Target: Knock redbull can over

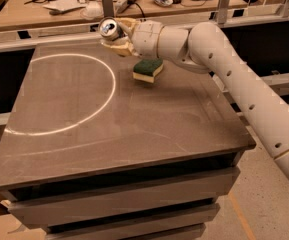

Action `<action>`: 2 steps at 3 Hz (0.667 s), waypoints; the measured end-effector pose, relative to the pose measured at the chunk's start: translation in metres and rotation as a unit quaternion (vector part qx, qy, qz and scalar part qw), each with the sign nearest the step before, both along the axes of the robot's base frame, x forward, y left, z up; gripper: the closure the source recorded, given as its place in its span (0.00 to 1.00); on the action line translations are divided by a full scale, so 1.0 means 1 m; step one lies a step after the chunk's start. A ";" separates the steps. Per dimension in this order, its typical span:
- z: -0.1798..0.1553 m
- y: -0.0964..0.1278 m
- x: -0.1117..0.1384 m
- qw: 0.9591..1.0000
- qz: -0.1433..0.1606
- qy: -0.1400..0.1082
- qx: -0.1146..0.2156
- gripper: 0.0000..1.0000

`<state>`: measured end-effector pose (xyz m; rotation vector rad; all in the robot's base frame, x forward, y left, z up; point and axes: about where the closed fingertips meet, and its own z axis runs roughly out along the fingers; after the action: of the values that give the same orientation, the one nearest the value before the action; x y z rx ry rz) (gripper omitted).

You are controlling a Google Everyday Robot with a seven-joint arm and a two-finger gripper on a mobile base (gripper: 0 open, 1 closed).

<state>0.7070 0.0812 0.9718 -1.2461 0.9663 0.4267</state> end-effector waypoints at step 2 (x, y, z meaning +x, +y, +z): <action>0.002 -0.002 -0.017 0.998 0.026 -0.050 -0.034 1.00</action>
Offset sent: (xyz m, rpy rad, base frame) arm -0.0129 -0.0037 0.0010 -0.0658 -0.0812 0.0414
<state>0.6897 0.0792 0.9736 -1.3436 0.8706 0.3716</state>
